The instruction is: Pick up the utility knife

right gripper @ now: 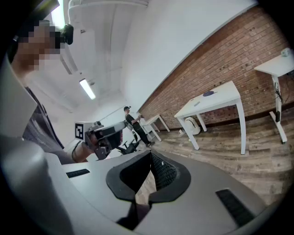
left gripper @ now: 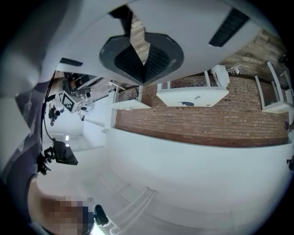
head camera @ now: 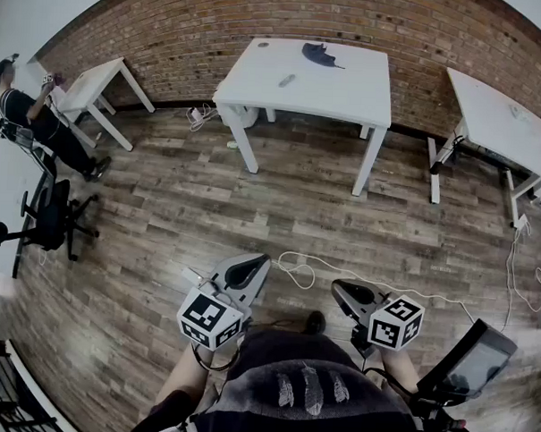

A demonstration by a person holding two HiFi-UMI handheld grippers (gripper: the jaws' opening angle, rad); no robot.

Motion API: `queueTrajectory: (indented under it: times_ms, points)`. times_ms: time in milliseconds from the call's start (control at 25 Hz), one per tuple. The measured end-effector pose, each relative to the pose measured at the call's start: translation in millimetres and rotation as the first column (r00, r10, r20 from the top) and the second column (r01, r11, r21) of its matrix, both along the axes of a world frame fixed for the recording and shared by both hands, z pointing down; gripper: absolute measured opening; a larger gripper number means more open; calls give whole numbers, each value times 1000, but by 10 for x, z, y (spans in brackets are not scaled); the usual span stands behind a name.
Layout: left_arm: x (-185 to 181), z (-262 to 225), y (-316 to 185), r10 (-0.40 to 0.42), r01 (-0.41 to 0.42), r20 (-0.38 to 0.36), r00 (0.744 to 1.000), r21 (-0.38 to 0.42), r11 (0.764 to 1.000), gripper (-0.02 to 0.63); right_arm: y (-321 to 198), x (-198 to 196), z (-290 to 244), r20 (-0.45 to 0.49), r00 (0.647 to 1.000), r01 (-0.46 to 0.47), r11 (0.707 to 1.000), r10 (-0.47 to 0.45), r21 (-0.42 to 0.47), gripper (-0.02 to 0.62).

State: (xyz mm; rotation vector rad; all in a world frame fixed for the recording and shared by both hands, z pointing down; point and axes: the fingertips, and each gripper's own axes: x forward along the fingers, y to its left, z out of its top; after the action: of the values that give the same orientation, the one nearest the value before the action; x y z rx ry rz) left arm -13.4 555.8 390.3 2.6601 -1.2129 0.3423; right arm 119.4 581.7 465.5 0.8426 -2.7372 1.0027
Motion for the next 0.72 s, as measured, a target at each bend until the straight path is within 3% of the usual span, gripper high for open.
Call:
queueTrajectory:
  times_ms: [200, 480, 720]
  points:
    - [221, -38, -127, -22, 22, 24, 999, 7, 1000, -3, -185, 389, 126, 22, 998, -56, 996, 58, -71, 0]
    - [166, 10, -375, -61, 61, 38, 997, 4, 998, -3, -426, 304, 167, 42, 999, -19, 994, 23, -105, 0]
    - [102, 52, -684, -65, 64, 31, 997, 30, 998, -3, -741, 324, 231, 25, 998, -54, 991, 57, -123, 0]
